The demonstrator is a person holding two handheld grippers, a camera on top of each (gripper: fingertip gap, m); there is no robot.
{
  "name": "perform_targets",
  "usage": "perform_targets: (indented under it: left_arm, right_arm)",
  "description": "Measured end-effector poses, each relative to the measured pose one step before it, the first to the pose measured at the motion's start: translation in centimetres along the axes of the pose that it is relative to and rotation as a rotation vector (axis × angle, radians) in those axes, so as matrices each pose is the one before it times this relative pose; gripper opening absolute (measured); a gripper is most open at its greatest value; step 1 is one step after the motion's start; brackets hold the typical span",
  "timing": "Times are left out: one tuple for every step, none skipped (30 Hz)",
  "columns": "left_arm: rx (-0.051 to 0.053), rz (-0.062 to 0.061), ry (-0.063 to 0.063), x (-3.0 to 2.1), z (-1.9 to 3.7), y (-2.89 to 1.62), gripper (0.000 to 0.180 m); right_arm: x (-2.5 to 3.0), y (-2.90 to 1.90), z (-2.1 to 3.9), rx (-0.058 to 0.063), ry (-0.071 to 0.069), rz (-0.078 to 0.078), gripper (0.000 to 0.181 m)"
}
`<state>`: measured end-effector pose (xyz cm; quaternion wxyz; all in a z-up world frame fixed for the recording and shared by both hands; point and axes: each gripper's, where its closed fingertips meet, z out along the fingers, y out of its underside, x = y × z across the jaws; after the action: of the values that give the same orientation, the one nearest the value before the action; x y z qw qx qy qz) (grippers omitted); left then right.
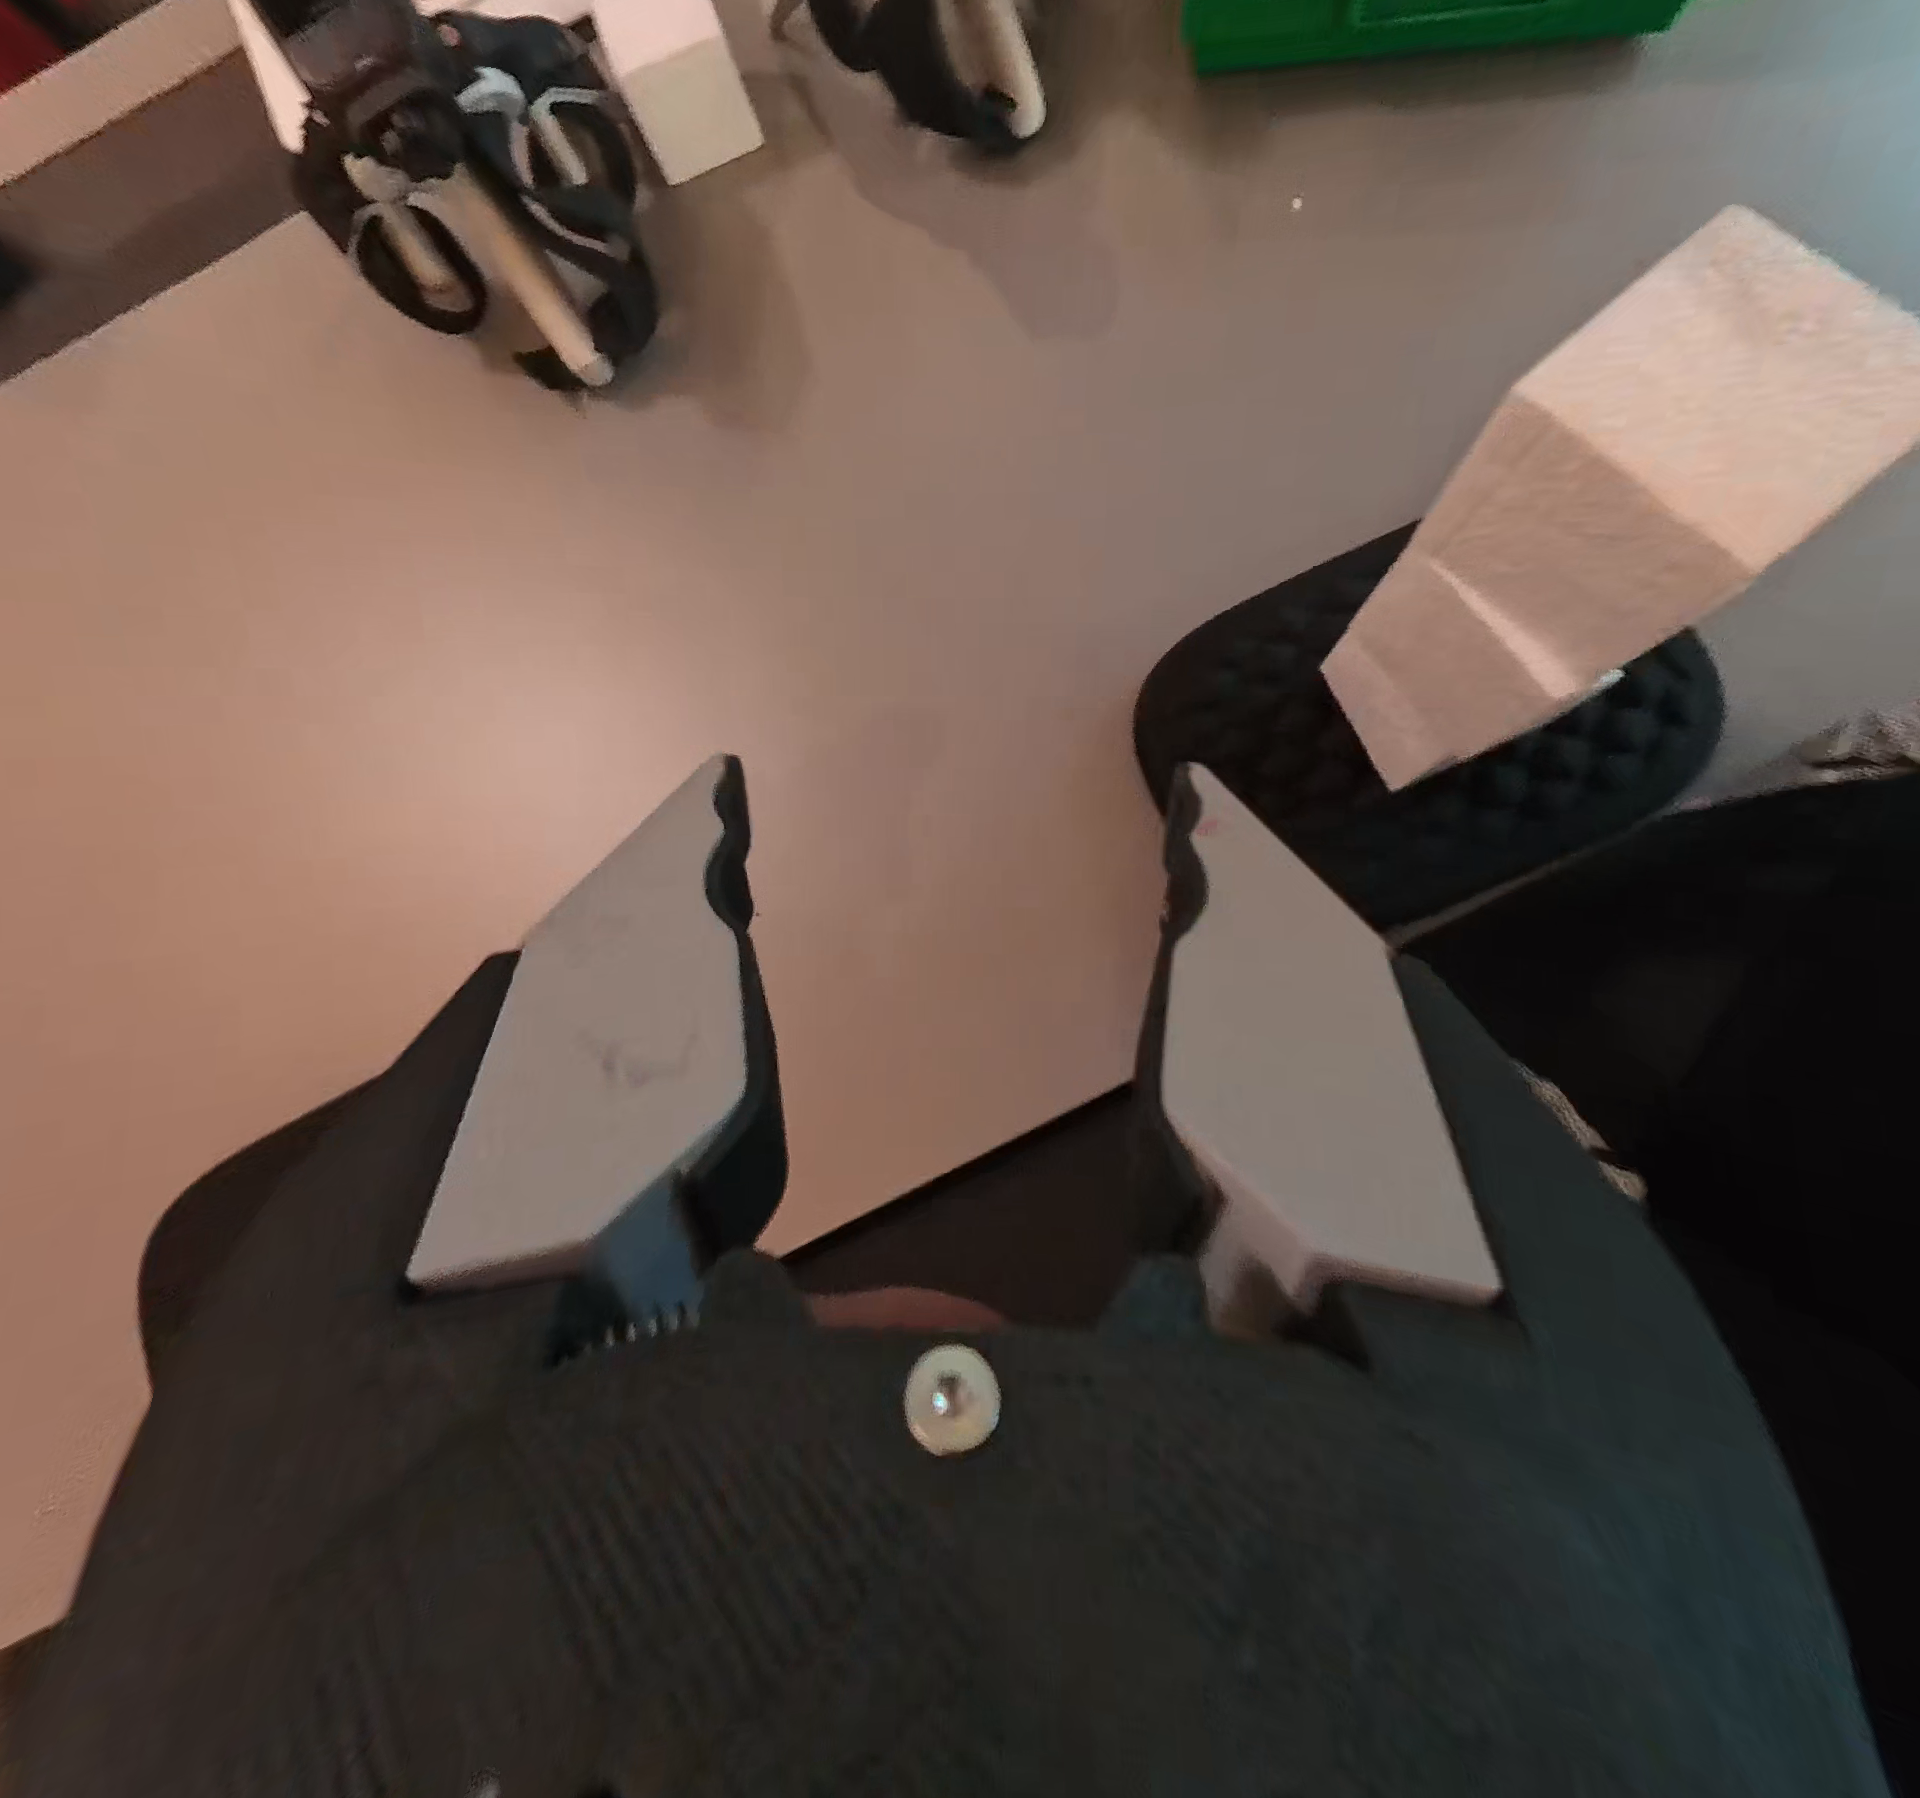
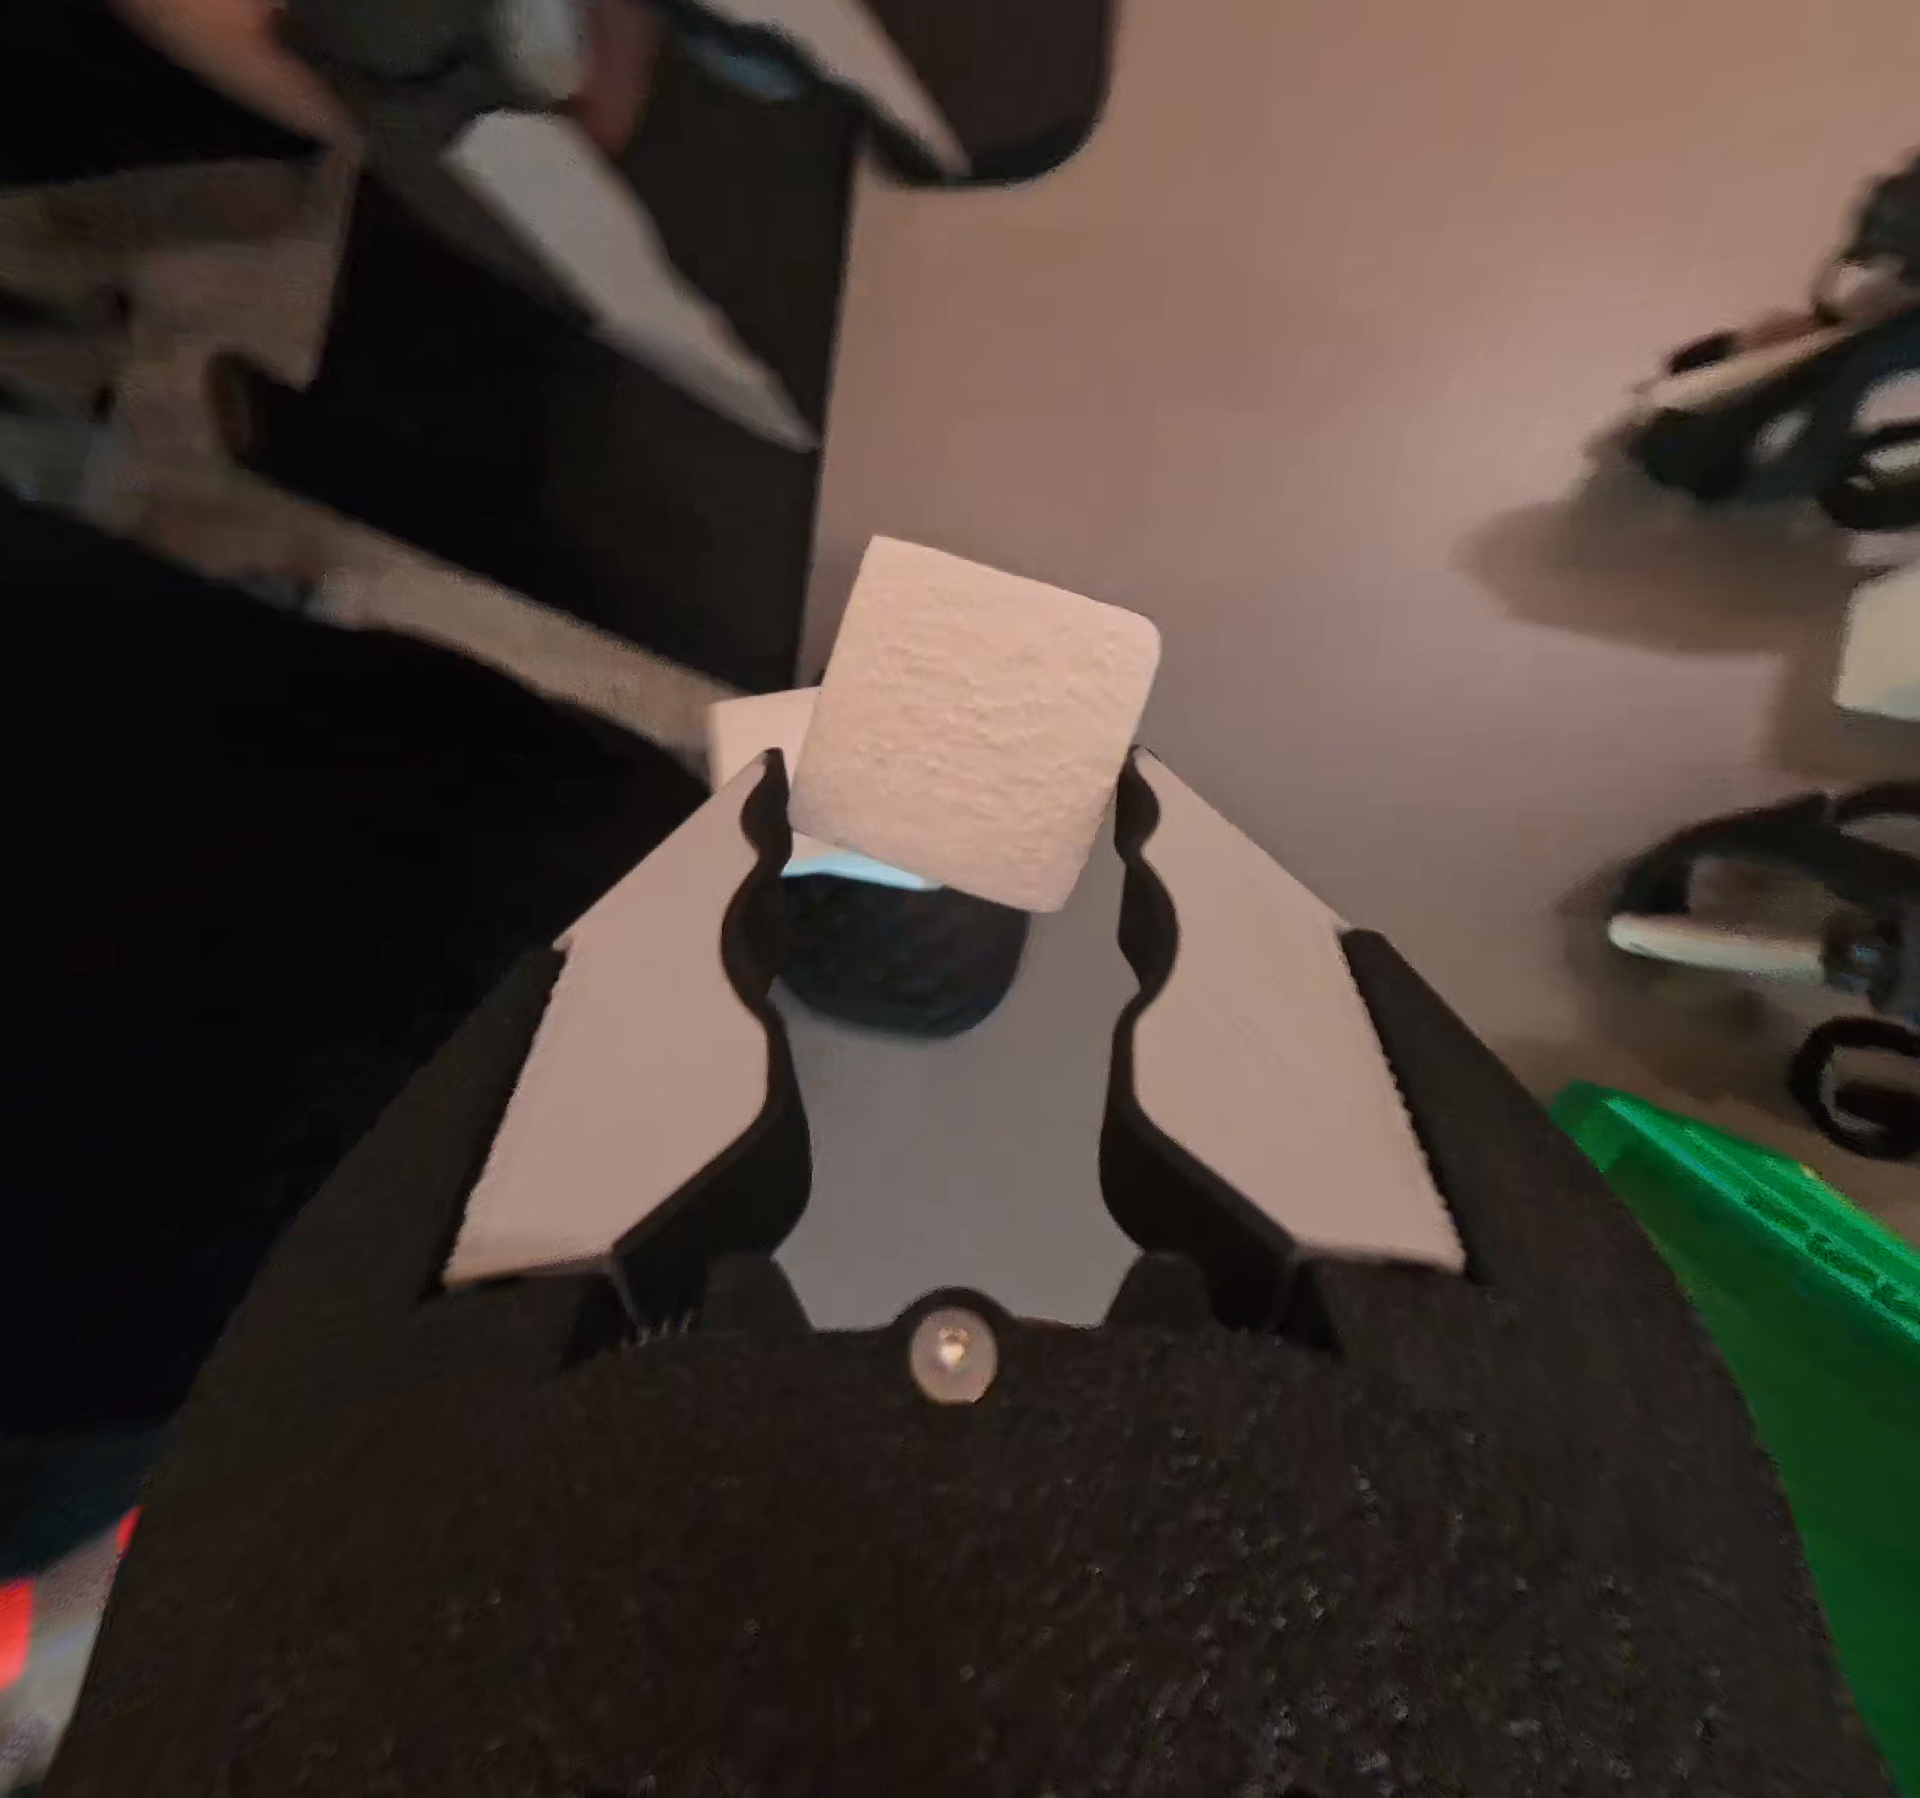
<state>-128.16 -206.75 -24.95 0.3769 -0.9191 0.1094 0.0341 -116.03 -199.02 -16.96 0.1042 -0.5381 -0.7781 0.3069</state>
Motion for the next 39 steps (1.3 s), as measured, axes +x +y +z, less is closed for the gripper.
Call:
perform_targets:
  left_arm:
    - [0.0152,0.002,-0.0262,-0.239,0.048,0.175,0.078]
    - [0.0207,0.0084,-0.0232,-0.16,-0.043,0.009,0.078]
    - [0.026,0.0112,-0.0157,-0.016,-0.074,-0.118,0.075]
    - [0.0225,0.0118,-0.0102,0.073,-0.021,-0.105,0.073]
    - [0.0109,0.0133,-0.009,0.092,0.057,0.04,0.071]
    - [0.0022,0.0158,-0.0036,0.142,0.104,0.107,0.072]
    - [0.004,0.0157,0.0029,0.209,0.082,-0.008,0.071]
    - [0.0058,0.0143,0.0031,0.191,0.076,-0.036,0.071]
    - [-0.0008,0.0105,0.0026,0.142,0.112,0.064,0.071]
    - [-0.0056,0.0034,-0.002,0.015,0.121,0.135,0.071]
    - [-0.0008,-0.003,0.0029,0.05,0.102,0.088,0.071]
    - [-0.0002,-0.0068,0.0088,0.089,0.055,0.066,0.071]
    - [-0.0018,-0.0101,0.0043,-0.024,0.02,0.066,0.071]
    - [0.002,-0.0115,-0.0017,-0.138,-0.006,-0.011,0.071]
    - [0.0046,-0.0112,0.0022,-0.085,-0.023,-0.048,0.071]
    - [0.0028,-0.0104,0.0057,-0.021,0.005,-0.026,0.071]
    - [0.0001,-0.0095,0.0041,-0.049,0.035,0.007,0.071]
    - [-0.0022,-0.0079,0.0025,-0.041,0.067,0.039,0.071]
    - [-0.0032,-0.005,0.0047,0.01,0.065,0.05,0.072]
    - [-0.0036,-0.0019,0.0014,-0.009,0.054,0.047,0.072]
    - [-0.0026,-0.0004,-0.005,-0.076,0.024,0.042,0.072]
    - [-0.002,-0.0003,-0.0019,-0.018,0.033,0.052,0.072]
    - [-0.0043,-0.0011,0.003,0.063,0.05,0.108,0.072]
    - [-0.0056,-0.002,0.0022,0.042,0.09,0.142,0.072]
    - [-0.0047,-0.0012,-0.0006,0.006,0.097,0.127,0.072]
    - [-0.0048,0.0009,-0.0026,-0.016,0.091,0.086,0.072]
    - [-0.0042,0.0019,-0.004,-0.037,0.082,0.059,0.072]
    - [-0.0027,0.0018,-0.0059,-0.066,0.058,0.028,0.072]
    - [-0.0017,0.0,-0.0067,-0.09,0.073,0.028,0.072]
    - [-0.0034,-0.0032,-0.0052,-0.075,0.08,0.099,0.071]
    - [-0.0088,-0.0074,-0.0038,-0.102,0.117,0.184,0.071]
    - [-0.0093,-0.0108,-0.0039,-0.132,0.125,0.18,0.071]
    - [-0.0056,-0.0114,-0.005,-0.153,0.117,0.133,0.071]
    - [-0.0061,-0.0106,-0.0061,-0.176,0.108,0.13,0.071]
    - [-0.0102,-0.0099,-0.0076,-0.192,0.108,0.169,0.071]
    - [-0.0106,-0.0085,-0.0078,-0.174,0.09,0.179,0.071]
    - [-0.0076,-0.0065,-0.0068,-0.124,0.051,0.153,0.071]
    - [-0.0017,-0.0061,-0.0097,-0.163,-0.006,0.08,0.072]
    - [0.0035,-0.0075,-0.0133,-0.223,-0.052,0.009,0.071]
  right_arm:
    - [-1.283,0.005,0.13,-0.0429,-0.0075,-0.0377,0.062]
    - [-1.014,-0.03,0.311,-0.0361,0.0017,-0.0297,0.062]
    - [-0.884,-0.121,0.413,-0.0255,0.0013,-0.0231,0.062]
    - [-0.733,-0.029,0.487,-0.0246,-0.0014,-0.0162,0.062]
    - [-0.477,0.139,0.558,-0.0282,0.003,-0.0119,0.062]
    - [-0.337,0.284,0.616,-0.0293,0.0017,-0.0093,0.062]
    - [-0.278,0.341,0.644,-0.0266,-0.0016,-0.0039,0.062]
    - [-0.27,0.323,0.637,-0.0208,-0.0042,-0.0001,0.062]
    - [-0.237,0.282,0.6,-0.0124,-0.0051,-0.0024,0.062]
    - [-0.099,0.278,0.584,-0.0076,-0.0018,-0.0029,0.062]
    - [-0.029,0.412,0.558,-0.0154,-0.0023,0.002,0.062]
    - [-0.038,0.342,0.39,-0.0138,-0.0039,0.0031,0.063]
    - [0.006,0.018,0.161,0.0031,0.0008,-0.0007,0.064]
    - [0.069,-0.103,0.013,0.0098,0.0055,-0.0007,0.064]
    - [0.042,-0.031,-0.038,0.0039,0.0027,0.0014,0.064]
    - [0.059,0.018,-0.051,0.0015,0.0031,0.0004,0.064]
    - [0.104,0.002,-0.109,0.0043,0.005,0.0008,0.066]
    - [0.04,0.013,-0.248,0.0062,-0.0016,0.0038,0.069]
    - [0.025,-0.032,-0.415,0.0116,-0.0043,0.0053,0.071]
    - [0.139,-0.055,-0.62,0.0171,0.001,0.0054,0.073]
    - [0.174,-0.172,-0.803,0.0284,-0.0014,0.0061,0.074]
    - [0.096,-0.35,-0.998,0.0424,-0.01,0.0074,0.074]
    - [0.209,-0.549,-1.11,0.0525,-0.0134,0.0066,0.074]
    - [0.516,-0.665,-1.115,0.0562,-0.0082,0.0052,0.074]
    - [0.957,-0.742,-1.084,0.0563,0.0052,0.0062,0.074]
    - [1.774,-0.735,-0.852,0.0531,0.0237,0.01,0.073]
    - [2.474,-0.69,-0.71,0.0412,0.0485,0.0143,0.072]
    - [3.078,-0.238,-0.097,0.0182,0.066,0.0178,0.073]
    - [3.464,-0.079,0.445,0.0017,0.0736,0.0252,0.076]
    - [3.673,-0.097,1.066,-0.0122,0.0825,0.0369,0.082]
    - [3.377,-0.151,1.615,-0.0338,0.0713,0.0441,0.081]
    - [2.652,-0.368,2.088,-0.0422,0.0393,0.0361,0.082]
    - [1.997,-0.736,2.315,-0.0364,0.0153,0.0173,0.082]
    - [1.937,-0.944,2.405,-0.0257,0.0196,-0.0013,0.079]
    - [1.951,-0.779,2.534,-0.0376,0.0249,-0.0215,0.073]
    - [2.025,-0.212,2.554,-0.0655,0.0277,-0.0251,0.068]
    - [1.707,0.168,2.388,-0.0916,0.012,-0.0101,0.069]
    - [0.95,0.269,2.16,-0.1024,-0.0247,0.0001,0.074]
    - [0.573,0.065,1.763,-0.0845,-0.0364,0.0046,0.075]
